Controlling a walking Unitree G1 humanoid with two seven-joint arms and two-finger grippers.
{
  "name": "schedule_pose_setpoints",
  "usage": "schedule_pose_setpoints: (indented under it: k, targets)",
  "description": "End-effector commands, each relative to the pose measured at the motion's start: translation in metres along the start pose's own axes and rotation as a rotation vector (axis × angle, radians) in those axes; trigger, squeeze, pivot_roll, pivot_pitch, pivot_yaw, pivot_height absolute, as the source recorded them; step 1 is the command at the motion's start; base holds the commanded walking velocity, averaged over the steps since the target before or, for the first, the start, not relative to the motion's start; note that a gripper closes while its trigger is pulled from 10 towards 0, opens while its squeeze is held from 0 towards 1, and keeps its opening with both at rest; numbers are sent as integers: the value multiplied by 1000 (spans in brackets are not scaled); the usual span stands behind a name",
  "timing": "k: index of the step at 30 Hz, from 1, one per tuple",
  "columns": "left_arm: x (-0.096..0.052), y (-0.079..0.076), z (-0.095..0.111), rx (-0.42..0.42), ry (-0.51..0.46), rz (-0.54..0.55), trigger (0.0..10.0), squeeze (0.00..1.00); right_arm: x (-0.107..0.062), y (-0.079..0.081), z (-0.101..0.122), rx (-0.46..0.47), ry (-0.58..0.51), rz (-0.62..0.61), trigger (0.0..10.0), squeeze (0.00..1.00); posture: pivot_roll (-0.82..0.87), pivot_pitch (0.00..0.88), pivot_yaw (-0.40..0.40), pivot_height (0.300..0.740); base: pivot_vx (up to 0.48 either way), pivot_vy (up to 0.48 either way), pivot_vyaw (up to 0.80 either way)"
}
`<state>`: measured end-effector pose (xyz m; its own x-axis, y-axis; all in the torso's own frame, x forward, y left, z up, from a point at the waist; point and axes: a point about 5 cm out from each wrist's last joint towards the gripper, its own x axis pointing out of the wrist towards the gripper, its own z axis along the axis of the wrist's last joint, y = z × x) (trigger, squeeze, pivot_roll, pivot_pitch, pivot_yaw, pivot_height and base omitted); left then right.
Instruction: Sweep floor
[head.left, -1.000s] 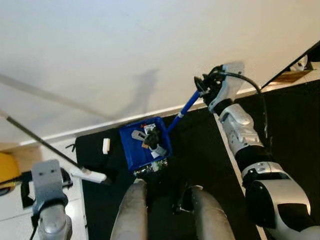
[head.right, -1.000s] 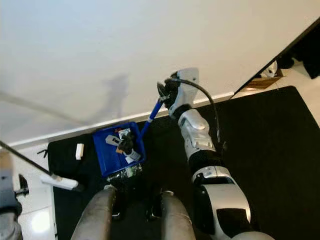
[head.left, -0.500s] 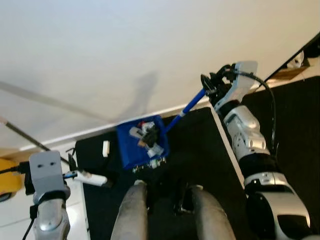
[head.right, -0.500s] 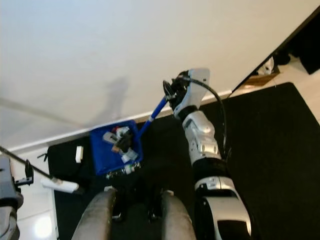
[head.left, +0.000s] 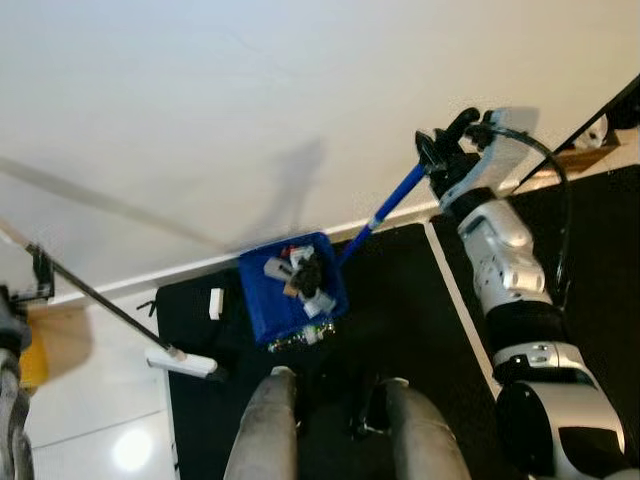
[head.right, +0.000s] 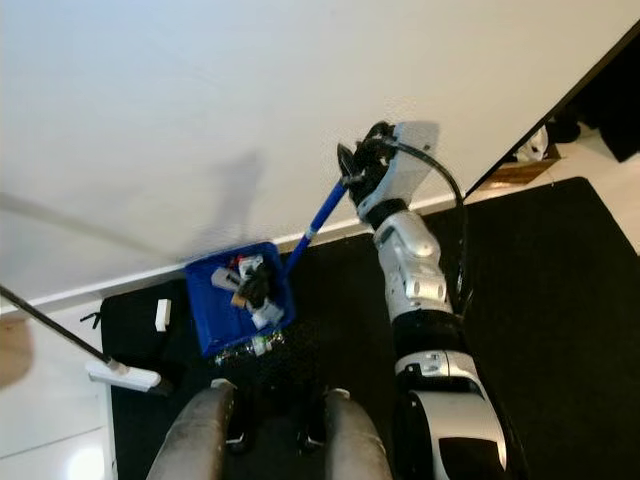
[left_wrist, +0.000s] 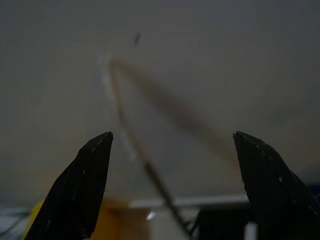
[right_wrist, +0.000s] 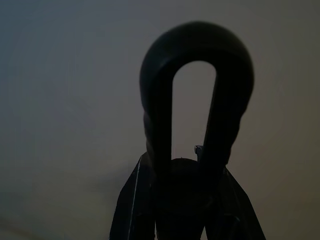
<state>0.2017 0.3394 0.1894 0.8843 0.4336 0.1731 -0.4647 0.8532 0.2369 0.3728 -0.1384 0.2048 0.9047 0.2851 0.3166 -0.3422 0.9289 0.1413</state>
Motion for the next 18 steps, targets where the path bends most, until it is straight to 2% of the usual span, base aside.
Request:
schedule_pose_setpoints:
  k: [1, 2, 3, 4, 6, 12, 15, 16, 17, 18]
  targets:
    - [0, -7, 0, -28, 23, -18, 10000, 0, -4, -1, 7, 63, -52, -11, 10000, 0, 165, 182, -28, 740, 0, 0, 0]
    - [0, -7, 0, -28, 23, -18, 10000, 0, -4, -1, 7, 63, -52, -11, 10000, 0, 165, 182, -28, 740, 0, 0, 0]
    - [6, -16, 5, -50, 8, -31, 10000, 0, -6, -3, 9, 71, -60, -17, 10000, 0, 156, 173, -22, 740, 0, 0, 0]
    - [6, -16, 5, -50, 8, -31, 10000, 0, -6, -3, 9, 71, -60, -17, 10000, 0, 156, 173, -22, 740, 0, 0, 0]
    - [16, -25, 7, -79, 2, -51, 10000, 0, -10, -6, 10, 76, -62, -32, 10000, 0, 153, 168, -15, 740, 0, 0, 0]
    - [24, -36, 9, -43, -34, -58, 10000, 0, -12, -9, 6, 82, -60, -54, 10000, 0, 155, 146, -11, 740, 0, 0, 0]
    - [25, -69, 20, 1, -101, -122, 10000, 0, -16, -4, -9, 92, -18, -58, 10000, 0, 158, 129, -17, 740, 0, 0, 0]
    - [25, -77, 24, 2, -120, -143, 10000, 0, -17, -3, -12, 94, -10, -56, 10000, 0, 159, 125, -18, 740, 0, 0, 0]
    - [25, -77, 24, 2, -120, -143, 10000, 0, -17, -3, -12, 94, -10, -56, 10000, 0, 159, 125, -18, 740, 0, 0, 0]
    - [24, -88, 30, -3, -144, -175, 10000, 0, -17, -1, -13, 91, -9, -53, 10000, 0, 157, 118, -15, 740, 0, 0, 0]
